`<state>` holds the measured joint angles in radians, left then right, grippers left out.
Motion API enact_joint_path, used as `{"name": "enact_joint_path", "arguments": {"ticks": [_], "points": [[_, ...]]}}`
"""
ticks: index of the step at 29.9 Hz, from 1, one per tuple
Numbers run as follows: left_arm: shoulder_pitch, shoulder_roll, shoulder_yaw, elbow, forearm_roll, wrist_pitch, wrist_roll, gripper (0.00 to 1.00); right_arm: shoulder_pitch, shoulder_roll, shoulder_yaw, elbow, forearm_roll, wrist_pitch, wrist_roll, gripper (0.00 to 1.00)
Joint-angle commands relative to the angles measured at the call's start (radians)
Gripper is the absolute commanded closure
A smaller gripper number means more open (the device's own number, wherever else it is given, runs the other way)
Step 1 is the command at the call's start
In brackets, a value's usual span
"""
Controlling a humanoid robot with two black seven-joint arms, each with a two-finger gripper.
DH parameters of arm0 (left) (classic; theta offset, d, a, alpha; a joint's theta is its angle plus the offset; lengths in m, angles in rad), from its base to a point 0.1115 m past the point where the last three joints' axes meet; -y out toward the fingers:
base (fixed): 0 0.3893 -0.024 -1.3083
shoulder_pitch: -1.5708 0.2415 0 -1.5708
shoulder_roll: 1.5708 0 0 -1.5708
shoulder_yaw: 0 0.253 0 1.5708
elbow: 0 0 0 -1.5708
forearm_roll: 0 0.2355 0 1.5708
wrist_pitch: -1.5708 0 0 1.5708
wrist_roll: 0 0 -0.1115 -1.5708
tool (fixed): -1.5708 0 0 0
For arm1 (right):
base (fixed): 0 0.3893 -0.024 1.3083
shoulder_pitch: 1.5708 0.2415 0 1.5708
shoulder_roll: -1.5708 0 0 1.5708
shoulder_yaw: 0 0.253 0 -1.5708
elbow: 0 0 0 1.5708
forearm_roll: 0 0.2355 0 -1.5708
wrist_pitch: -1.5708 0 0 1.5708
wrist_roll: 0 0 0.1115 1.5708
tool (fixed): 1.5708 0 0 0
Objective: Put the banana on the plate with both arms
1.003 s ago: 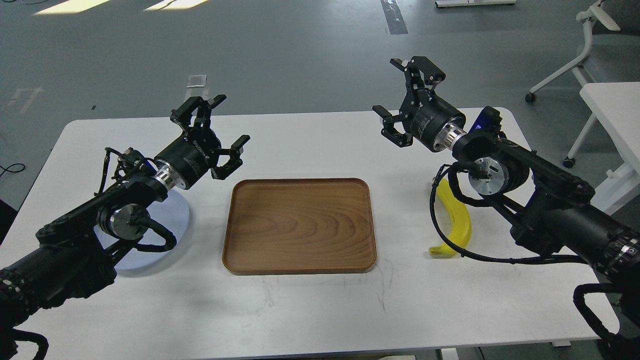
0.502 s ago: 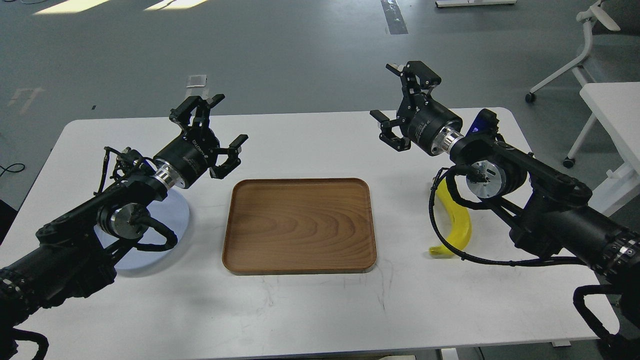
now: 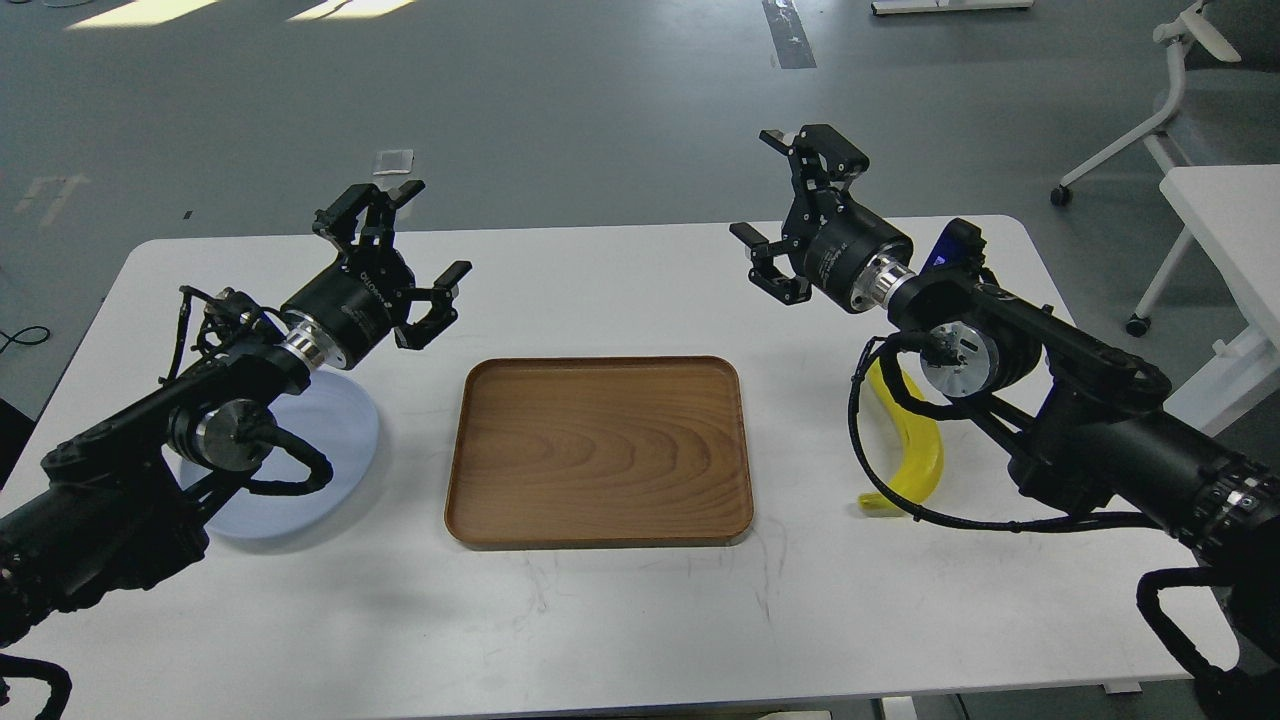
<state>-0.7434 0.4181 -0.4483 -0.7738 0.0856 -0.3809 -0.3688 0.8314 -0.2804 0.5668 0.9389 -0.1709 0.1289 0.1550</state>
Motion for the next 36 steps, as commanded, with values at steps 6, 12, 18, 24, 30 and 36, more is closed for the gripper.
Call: {"name": "enact_joint_path", "arguments": {"ticks": [6, 12, 18, 24, 30, 36], "points": [[-0.070, 0.178, 0.102, -0.067, 0.512, 0.305, -0.005, 0.02, -0.009, -0.029, -0.019, 0.001, 0.001, 0.000, 0.001, 0.00], [-0.041, 0.407, 0.181, -0.212, 1.010, 0.347, -0.062, 0.02, -0.017, -0.042, -0.019, 0.001, 0.001, 0.000, 0.000, 0.00], [0.059, 0.534, 0.315, -0.282, 1.146, 0.583, -0.100, 0.02, -0.020, -0.054, -0.019, 0.000, 0.001, 0.000, 0.000, 0.00], [0.142, 0.536, 0.358, -0.227, 1.148, 0.631, -0.105, 0.02, -0.023, -0.054, -0.019, 0.000, 0.001, 0.000, 0.001, 0.00], [0.209, 0.486, 0.359, -0.082, 1.140, 0.688, -0.107, 0.02, -0.023, -0.052, -0.019, -0.003, 0.001, -0.002, 0.001, 0.00], [0.222, 0.453, 0.361, -0.064, 1.140, 0.689, -0.108, 0.03, -0.023, -0.052, -0.019, -0.006, 0.001, -0.002, 0.001, 0.00]]}}
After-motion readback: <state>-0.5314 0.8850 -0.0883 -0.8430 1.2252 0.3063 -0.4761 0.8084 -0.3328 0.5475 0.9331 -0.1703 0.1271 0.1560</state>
